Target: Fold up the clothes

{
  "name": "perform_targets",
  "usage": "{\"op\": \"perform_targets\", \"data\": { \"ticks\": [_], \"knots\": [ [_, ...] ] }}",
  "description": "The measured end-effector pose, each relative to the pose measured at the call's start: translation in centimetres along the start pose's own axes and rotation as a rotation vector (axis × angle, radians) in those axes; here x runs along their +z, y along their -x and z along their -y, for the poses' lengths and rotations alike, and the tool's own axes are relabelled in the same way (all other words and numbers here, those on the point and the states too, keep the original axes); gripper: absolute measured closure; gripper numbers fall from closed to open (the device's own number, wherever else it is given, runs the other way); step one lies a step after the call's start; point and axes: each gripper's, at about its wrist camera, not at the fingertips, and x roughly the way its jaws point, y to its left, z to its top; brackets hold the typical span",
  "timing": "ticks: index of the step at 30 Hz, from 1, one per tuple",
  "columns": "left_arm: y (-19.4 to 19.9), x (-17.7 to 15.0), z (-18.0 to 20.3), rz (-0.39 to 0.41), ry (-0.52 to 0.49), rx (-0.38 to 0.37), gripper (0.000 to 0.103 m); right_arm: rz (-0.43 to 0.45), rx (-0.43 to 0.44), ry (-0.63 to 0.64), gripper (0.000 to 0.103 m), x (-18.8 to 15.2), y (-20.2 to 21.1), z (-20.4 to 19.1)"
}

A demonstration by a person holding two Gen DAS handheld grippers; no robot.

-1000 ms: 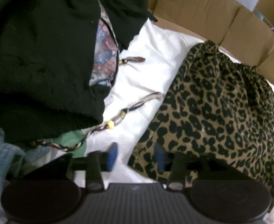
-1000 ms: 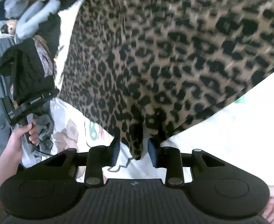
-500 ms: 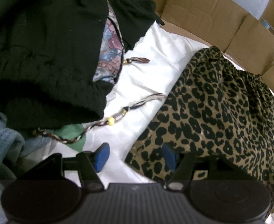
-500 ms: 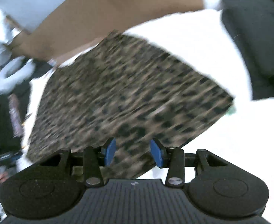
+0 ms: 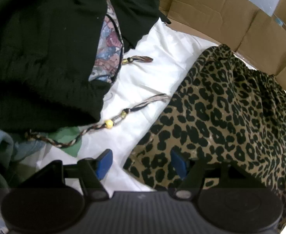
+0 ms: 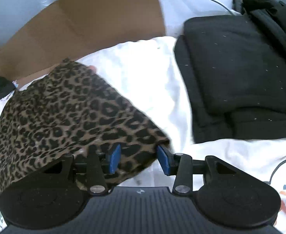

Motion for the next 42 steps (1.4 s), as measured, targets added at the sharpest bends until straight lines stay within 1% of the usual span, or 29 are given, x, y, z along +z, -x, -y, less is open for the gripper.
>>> {"op": "perform_targets", "data": {
  "ticks": [5,11,16,22,24,25,26,29,31,33,36,39,40,41,42],
  "knots": [
    [-0.3,-0.5,0.0,0.002,-0.007,0.0,0.034,0.002,0.027,-0.033,0.054,0.2,-0.8,1.1],
    [-1.1,-0.8,-0.2,0.007,-0.008,-0.008,0.034,0.013,0.065,-0.04,0.054,0.3,-1.7,0.8],
    [-1.4,-0.9,-0.1,0.018,-0.015,-0.004,0.034,0.014,0.054,-0.052,0.057,1.1,-1.8,1.1],
    [-1.8,-1.3,0.4,0.02,-0.087,0.015,0.034,-0.01,0.0,-0.041,0.061,0.0,-2.1,1.1],
    [-1.8,-1.3,0.6,0.016,-0.102,0.027,0.037,-0.011,-0.008,-0.059,0.077,-0.2,-1.9,1.7],
    [-1.9,-1.2,0.7,0.009,-0.119,0.037,0.039,-0.015,-0.013,-0.071,0.092,-0.3,-1.9,2.0],
    [-2.0,-1.2,0.9,0.001,-0.137,0.047,0.04,-0.021,-0.017,-0.086,0.093,-0.3,-1.8,2.4],
    [-2.0,-1.2,1.4,-0.011,-0.182,0.075,0.042,-0.029,-0.06,-0.094,0.093,-0.1,-1.2,2.7],
    [-1.6,-1.1,1.6,-0.012,-0.178,0.091,0.05,-0.028,-0.089,-0.06,0.092,0.1,-0.7,2.3],
    [-0.6,-0.8,1.7,0.004,-0.154,0.078,0.05,-0.004,-0.112,-0.034,0.092,0.4,0.0,1.9],
    [1.1,0.3,2.0,0.043,-0.125,0.052,0.05,0.032,-0.09,-0.034,0.092,1.0,0.7,1.4],
    [2.3,1.8,3.1,0.082,-0.135,0.036,0.047,0.049,-0.059,-0.01,0.089,1.5,0.9,0.5],
    [2.3,2.4,3.5,0.095,-0.137,0.024,0.046,0.049,-0.043,-0.002,0.083,1.6,0.7,0.1],
    [2.3,3.0,4.0,0.107,-0.141,0.011,0.045,0.048,-0.03,0.004,0.073,1.7,0.5,-0.2],
    [2.1,3.5,4.5,0.114,-0.151,-0.003,0.045,0.046,-0.02,0.016,0.069,1.8,0.1,-0.6]
  ]
}}
